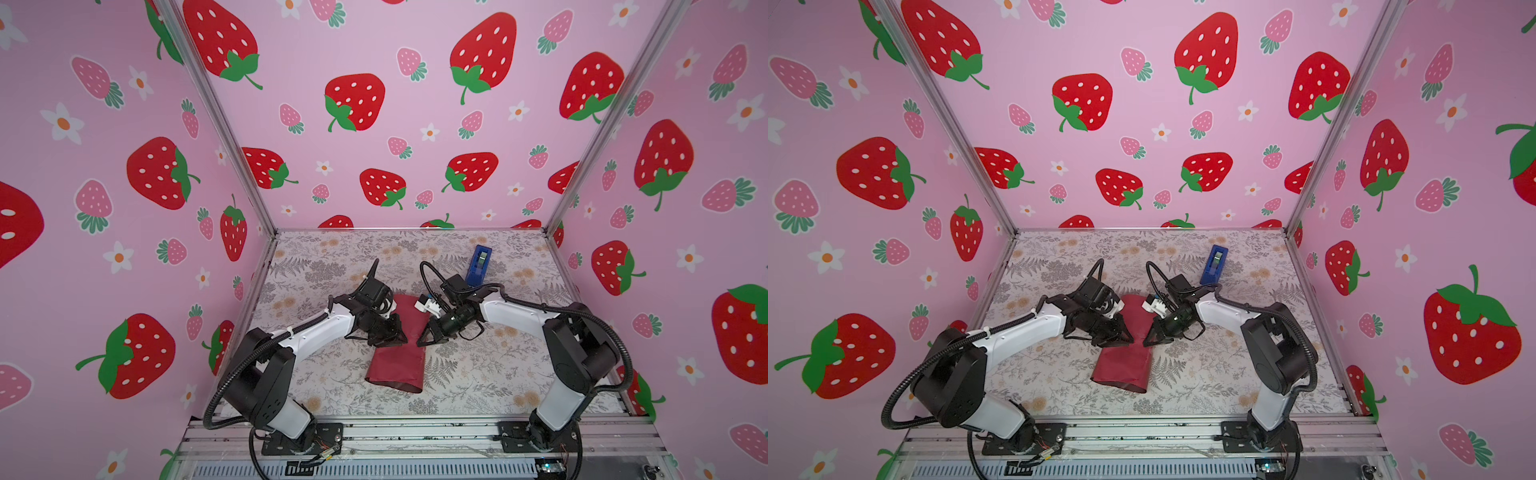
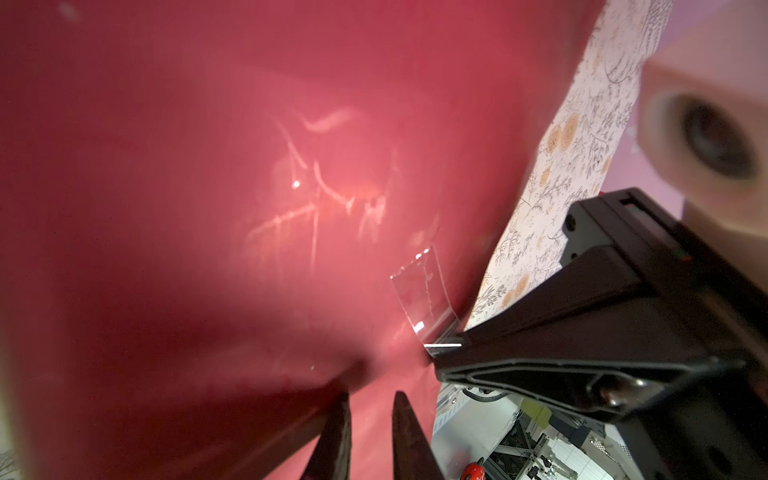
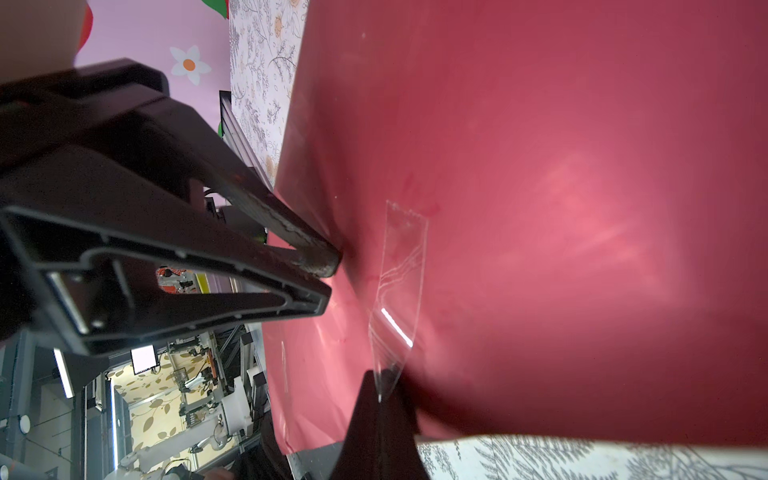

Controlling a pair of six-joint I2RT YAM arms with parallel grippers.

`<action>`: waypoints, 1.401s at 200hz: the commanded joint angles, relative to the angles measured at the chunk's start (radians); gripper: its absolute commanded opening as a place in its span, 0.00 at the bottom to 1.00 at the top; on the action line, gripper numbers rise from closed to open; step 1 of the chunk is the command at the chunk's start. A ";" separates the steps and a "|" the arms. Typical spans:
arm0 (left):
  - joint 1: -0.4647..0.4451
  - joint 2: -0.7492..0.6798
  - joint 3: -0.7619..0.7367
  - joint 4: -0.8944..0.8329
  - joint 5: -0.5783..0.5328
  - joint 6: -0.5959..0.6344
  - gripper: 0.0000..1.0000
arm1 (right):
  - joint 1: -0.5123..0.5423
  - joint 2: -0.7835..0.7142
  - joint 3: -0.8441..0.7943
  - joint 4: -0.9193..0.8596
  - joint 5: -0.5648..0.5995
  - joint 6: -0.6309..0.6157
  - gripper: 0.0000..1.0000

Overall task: Wrap the gift box in paper
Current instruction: 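Press the tape onto the seam with the right gripper while the left holds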

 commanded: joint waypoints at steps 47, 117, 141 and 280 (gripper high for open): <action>-0.011 0.011 0.093 0.060 0.012 -0.112 0.07 | -0.002 0.035 -0.014 -0.052 0.059 -0.018 0.00; -0.025 0.069 0.105 0.125 0.012 -0.149 0.00 | -0.002 0.034 -0.010 -0.041 0.050 -0.002 0.00; -0.025 0.101 0.109 0.127 0.010 -0.145 0.00 | -0.003 0.032 -0.010 -0.041 0.049 -0.001 0.00; -0.025 0.169 0.003 0.067 -0.045 -0.111 0.00 | -0.002 -0.060 0.019 -0.107 0.018 0.015 0.20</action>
